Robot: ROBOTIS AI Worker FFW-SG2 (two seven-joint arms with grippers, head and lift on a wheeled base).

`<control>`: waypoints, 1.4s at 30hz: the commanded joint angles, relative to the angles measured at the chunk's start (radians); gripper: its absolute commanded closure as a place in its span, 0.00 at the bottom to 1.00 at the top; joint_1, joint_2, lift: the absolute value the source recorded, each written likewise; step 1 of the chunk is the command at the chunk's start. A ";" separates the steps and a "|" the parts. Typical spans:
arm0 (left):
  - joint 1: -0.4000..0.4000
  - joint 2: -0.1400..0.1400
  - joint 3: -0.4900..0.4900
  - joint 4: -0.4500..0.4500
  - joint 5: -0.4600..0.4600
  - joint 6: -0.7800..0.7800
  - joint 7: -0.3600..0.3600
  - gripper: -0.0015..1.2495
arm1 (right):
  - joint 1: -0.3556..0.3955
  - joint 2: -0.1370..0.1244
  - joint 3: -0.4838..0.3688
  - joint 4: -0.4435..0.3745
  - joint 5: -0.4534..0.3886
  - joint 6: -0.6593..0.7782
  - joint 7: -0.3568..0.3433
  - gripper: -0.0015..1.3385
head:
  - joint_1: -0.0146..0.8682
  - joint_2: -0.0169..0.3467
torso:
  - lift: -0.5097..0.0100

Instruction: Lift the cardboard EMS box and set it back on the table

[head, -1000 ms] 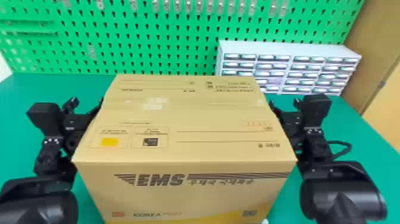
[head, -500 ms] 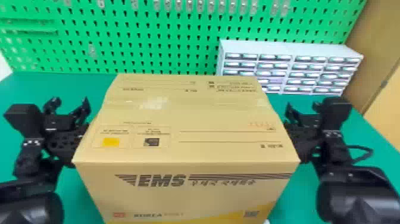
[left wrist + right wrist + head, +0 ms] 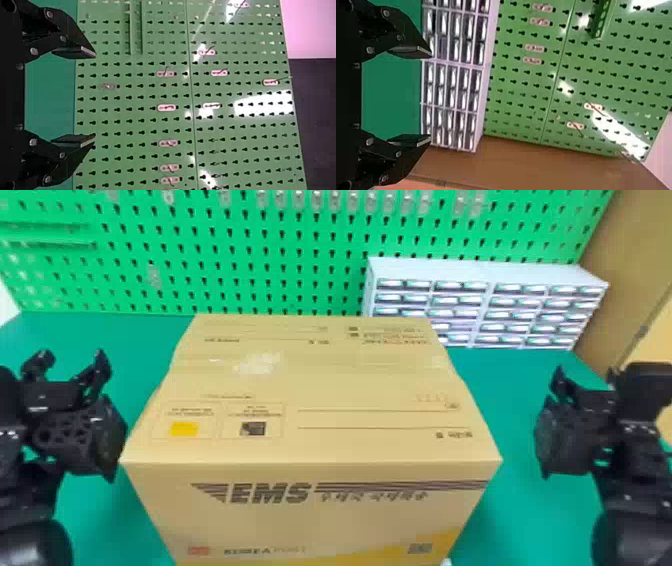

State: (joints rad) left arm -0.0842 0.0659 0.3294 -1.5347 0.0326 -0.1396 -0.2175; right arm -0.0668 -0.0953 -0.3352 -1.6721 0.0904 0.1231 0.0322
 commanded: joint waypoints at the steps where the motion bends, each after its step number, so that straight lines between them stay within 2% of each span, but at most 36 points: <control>1: 0.004 0.000 0.003 -0.004 0.000 0.000 0.000 0.40 | 0.007 0.002 -0.013 -0.006 0.000 -0.002 0.000 0.38 | 0.78 0.01 | 0.79; 12: 0.001 0.000 0.000 -0.004 -0.005 0.000 0.001 0.40 | -0.001 0.023 -0.019 -0.006 0.009 -0.003 0.000 0.38 | 0.78 0.01 | 0.79; 42: 0.000 0.000 0.000 -0.004 0.003 0.000 0.001 0.40 | -0.004 0.025 -0.013 -0.006 0.008 -0.005 0.000 0.38 | 0.78 0.01 | 0.79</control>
State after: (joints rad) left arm -0.0839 0.0658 0.3292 -1.5386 0.0344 -0.1396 -0.2164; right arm -0.0697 -0.0705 -0.3484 -1.6781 0.0982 0.1181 0.0322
